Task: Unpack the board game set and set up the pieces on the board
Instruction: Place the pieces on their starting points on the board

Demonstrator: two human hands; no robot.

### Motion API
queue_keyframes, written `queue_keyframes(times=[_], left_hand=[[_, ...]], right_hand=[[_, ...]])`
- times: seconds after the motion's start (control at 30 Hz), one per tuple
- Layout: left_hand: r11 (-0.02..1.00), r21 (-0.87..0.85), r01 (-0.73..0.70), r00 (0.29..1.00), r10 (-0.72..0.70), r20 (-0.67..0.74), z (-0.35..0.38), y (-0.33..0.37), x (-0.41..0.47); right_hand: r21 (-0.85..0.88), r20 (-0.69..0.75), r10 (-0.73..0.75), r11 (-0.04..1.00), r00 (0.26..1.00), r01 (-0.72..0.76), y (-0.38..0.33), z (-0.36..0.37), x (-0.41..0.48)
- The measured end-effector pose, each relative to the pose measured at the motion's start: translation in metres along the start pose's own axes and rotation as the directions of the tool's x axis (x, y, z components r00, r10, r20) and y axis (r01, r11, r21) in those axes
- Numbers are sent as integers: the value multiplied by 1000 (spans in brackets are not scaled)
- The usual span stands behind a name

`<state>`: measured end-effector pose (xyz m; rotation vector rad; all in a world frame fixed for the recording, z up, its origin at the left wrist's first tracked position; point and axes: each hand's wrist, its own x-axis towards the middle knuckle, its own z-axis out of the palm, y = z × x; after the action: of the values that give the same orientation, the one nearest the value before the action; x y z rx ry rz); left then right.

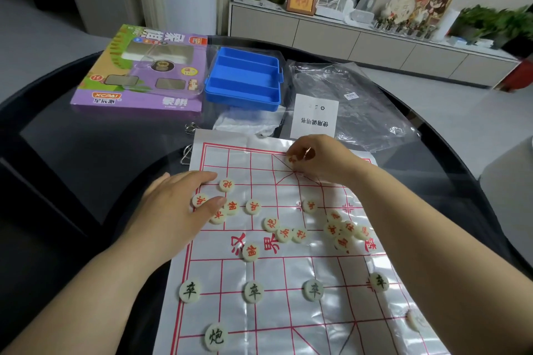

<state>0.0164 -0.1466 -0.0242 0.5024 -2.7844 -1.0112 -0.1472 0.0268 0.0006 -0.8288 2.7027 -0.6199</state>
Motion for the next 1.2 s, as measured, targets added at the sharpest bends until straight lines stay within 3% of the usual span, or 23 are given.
queue_keyframes(times=[0.3,0.57,0.97,1.1,1.2], left_hand=[[1000,1,-13,1000,13,-12,-1,1,1],[999,13,-38,999,39,-33,0,0,3],[995,-9,-101,993,100,-70,0,-1,2],[965,-24,-262,956,256,-144,-2,1,-6],[945,-14,-325,943,323,-85,-3,3,-12]], right_hand=[[79,-6,8,997,1000,-7,2,-1,-1],[-15,-33,5,1000,999,-5,1,2,5],[-14,-77,-35,999,996,34,0,-15,-22],[-94,59,-115,988,992,121,-5,-24,-68],[-109,127,-106,987,986,120,-4,-18,-97]])
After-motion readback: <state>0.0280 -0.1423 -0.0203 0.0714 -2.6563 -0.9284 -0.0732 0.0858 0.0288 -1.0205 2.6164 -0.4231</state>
